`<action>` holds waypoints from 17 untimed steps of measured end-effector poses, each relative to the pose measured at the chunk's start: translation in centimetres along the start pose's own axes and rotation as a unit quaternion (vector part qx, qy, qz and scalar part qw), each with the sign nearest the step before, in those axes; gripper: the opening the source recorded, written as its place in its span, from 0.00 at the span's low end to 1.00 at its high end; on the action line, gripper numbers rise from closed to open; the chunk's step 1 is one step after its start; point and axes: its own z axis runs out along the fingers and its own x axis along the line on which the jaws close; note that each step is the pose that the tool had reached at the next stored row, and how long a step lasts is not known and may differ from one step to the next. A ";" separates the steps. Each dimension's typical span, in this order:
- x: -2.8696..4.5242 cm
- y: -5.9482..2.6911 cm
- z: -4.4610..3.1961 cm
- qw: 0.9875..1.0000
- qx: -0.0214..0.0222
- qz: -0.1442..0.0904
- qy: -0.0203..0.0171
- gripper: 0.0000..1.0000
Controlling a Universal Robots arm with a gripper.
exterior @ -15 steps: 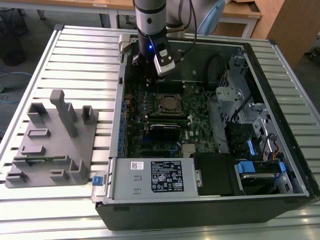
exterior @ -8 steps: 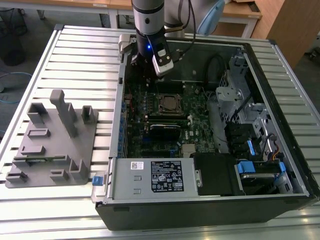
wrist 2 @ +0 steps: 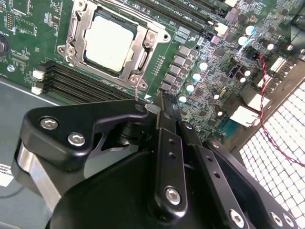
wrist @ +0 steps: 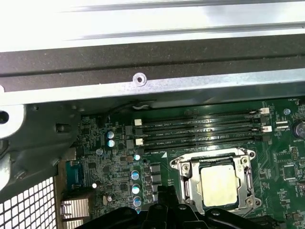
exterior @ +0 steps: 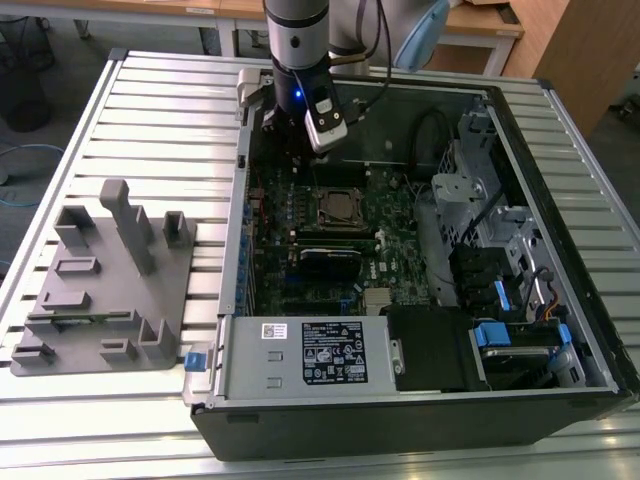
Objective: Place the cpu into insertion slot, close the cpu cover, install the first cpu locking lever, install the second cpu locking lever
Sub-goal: 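Install the first cpu locking lever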
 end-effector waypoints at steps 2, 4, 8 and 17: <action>-0.02 0.00 0.00 1.000 0.001 0.001 0.007 0.10; -0.07 0.01 0.00 1.000 0.002 0.001 0.018 0.10; -0.08 0.01 0.00 1.000 0.003 0.002 0.024 0.10; -0.09 0.01 0.00 0.999 -0.017 0.002 0.027 0.10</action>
